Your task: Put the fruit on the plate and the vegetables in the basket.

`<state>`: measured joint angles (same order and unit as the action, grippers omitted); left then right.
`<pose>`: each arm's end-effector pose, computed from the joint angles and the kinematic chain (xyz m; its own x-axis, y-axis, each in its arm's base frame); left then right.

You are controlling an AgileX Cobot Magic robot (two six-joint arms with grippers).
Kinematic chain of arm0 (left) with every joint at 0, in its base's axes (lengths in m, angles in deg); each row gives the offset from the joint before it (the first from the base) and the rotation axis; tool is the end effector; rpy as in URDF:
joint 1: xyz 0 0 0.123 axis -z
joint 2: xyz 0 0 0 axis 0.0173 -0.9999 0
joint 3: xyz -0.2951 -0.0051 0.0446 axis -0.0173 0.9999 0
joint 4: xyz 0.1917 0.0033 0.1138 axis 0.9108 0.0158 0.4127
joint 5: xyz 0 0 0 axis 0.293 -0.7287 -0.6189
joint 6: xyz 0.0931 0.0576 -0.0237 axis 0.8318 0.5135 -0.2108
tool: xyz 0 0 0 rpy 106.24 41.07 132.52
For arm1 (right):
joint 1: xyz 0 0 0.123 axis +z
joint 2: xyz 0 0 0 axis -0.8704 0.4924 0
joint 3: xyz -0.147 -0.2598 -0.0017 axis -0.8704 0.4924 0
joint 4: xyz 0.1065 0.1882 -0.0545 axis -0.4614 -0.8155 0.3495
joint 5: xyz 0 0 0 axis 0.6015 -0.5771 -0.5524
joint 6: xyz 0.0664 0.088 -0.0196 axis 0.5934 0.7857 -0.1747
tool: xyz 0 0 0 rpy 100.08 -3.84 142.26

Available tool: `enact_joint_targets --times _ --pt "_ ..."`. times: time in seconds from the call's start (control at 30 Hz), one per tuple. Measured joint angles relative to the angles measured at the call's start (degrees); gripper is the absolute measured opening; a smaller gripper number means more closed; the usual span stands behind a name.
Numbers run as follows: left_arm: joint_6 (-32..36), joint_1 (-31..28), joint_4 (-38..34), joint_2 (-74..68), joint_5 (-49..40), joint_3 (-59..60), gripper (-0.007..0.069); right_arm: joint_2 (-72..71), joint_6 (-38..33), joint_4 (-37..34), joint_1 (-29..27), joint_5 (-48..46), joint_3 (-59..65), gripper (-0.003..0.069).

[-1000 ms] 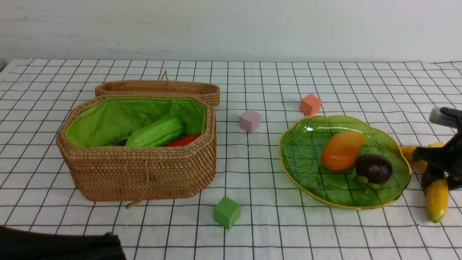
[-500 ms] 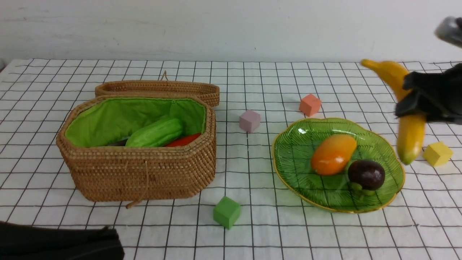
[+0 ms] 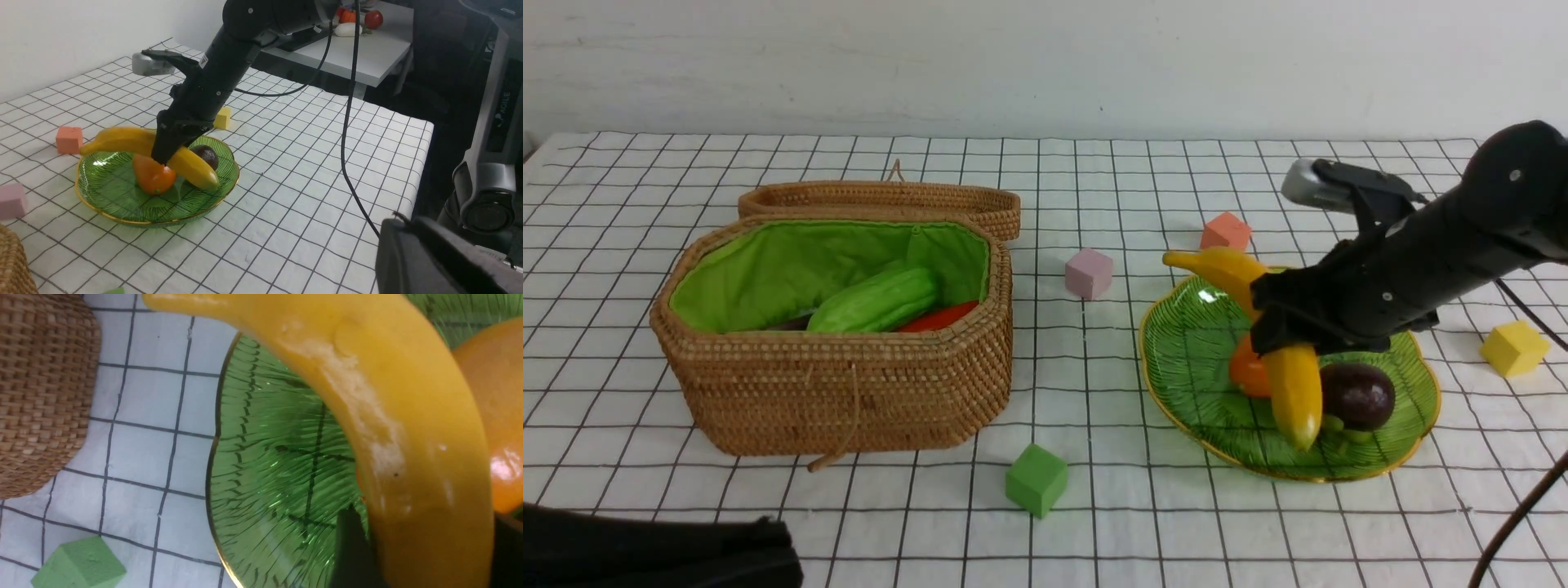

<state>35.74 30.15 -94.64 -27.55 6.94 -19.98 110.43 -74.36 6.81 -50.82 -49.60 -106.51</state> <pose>0.0234 -0.0784 0.3683 -0.1632 0.0927 -0.9822 0.8561 0.5082 -0.0943 0.3611 0.0950 0.2438 -0.8733 0.0126 -0.4870 -0.1729 0.9265 0.3342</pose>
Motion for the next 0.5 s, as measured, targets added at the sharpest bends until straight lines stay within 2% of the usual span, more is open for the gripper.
enact_joint_targets --times 0.03,0.07,0.1,0.13,0.23,0.27,0.3,0.33,0.37,0.4,0.43,0.5 --pt "0.0 0.0 0.4 0.0 0.0 0.0 0.0018 -0.5 0.0 0.6 0.0 -0.5 0.0 0.0472" --pt "0.0 0.0 0.4 0.0 0.0 0.0 0.0018 -0.5 0.0 0.6 0.0 -0.5 0.0 0.0472" --pt "0.0 0.0 1.1 0.0 0.0 0.0 0.0018 -1.8 0.0 2.2 0.0 -2.4 -0.2 0.053" --pt "-0.3 0.0 1.7 0.0 0.1 0.0 0.0018 -3.0 0.2 3.5 0.0 -3.7 -0.5 0.0556" --pt "-1.6 0.0 2.9 0.0 0.7 0.0 0.0018 -6.8 2.3 7.6 0.0 -7.3 -1.8 0.058" --pt "-3.5 0.0 4.1 0.0 2.1 0.0 0.0015 -10.5 5.3 11.4 0.0 -10.6 -2.8 0.0566" --pt "-3.7 0.0 4.2 0.0 2.3 0.0 0.0013 -11.6 5.3 11.9 0.0 -11.0 -2.8 0.0562" --pt "-5.3 0.0 5.3 0.1 3.7 0.0 -0.0002 -16.1 8.4 15.5 0.0 -14.4 -3.0 0.0513" --pt "-5.7 0.0 5.6 0.2 4.1 0.1 -0.0008 -16.7 8.7 16.4 0.0 -14.9 -3.0 0.0513" --pt "-6.6 0.0 6.5 1.0 5.5 0.7 -0.0013 -21.0 10.9 19.5 0.0 -18.2 -2.5 0.0445" --pt "-6.9 0.0 6.5 1.4 5.9 0.8 -0.0013 -22.3 11.5 20.0 0.0 -18.5 -2.4 0.0425" --pt "-8.3 0.0 7.0 5.3 8.7 3.8 -0.0013 -30.2 14.6 23.8 0.0 -22.1 0.6 0.0287"
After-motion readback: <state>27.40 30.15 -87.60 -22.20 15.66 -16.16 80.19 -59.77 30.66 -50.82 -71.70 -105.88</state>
